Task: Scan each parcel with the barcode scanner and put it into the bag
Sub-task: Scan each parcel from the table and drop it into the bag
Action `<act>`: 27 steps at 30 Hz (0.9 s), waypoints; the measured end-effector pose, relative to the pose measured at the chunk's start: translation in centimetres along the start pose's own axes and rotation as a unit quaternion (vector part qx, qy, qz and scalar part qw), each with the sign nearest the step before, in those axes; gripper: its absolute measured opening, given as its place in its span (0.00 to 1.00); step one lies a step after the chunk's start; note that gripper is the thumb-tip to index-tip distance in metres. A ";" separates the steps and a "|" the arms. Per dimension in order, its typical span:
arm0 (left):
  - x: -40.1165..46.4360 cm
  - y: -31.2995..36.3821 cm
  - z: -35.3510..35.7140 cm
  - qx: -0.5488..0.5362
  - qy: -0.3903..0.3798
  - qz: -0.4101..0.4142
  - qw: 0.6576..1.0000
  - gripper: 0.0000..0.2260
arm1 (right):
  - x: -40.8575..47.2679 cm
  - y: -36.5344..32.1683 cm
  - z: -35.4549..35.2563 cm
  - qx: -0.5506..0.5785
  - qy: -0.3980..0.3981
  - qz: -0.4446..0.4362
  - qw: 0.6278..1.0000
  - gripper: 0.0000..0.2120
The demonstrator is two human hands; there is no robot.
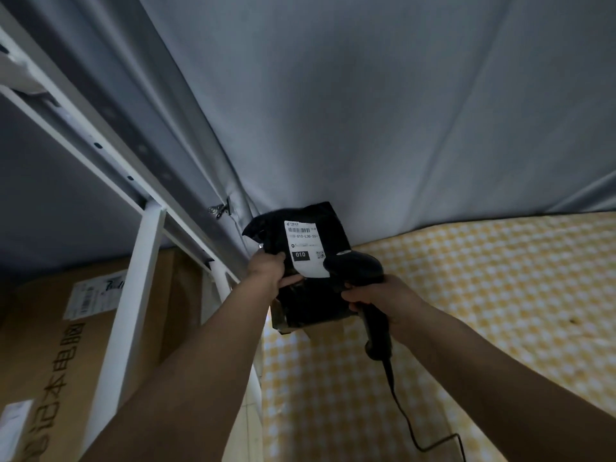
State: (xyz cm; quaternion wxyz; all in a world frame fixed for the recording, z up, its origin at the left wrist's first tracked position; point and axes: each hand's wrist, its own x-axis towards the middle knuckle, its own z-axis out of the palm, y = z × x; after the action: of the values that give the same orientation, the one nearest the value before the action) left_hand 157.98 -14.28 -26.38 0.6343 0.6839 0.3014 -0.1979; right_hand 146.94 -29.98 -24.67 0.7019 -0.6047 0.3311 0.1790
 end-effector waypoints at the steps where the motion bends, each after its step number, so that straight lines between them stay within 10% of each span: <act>1: -0.8 0.2 0.5 0.001 -0.017 0.009 1.000 0.13 | -0.5 -0.1 -0.4 0.003 0.001 0.000 1.000 0.05; 27: -15.1 -2.7 4.0 -0.044 -0.109 0.094 0.989 0.13 | -13.9 1.3 -9.6 0.227 -0.035 -0.069 0.971 0.02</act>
State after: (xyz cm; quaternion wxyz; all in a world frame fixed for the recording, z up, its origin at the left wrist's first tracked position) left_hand 145.44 -20.62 -19.00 0.7087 0.6549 0.1734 -0.1969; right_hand 133.78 -36.94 -16.66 0.8425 -0.4442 0.2961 0.0715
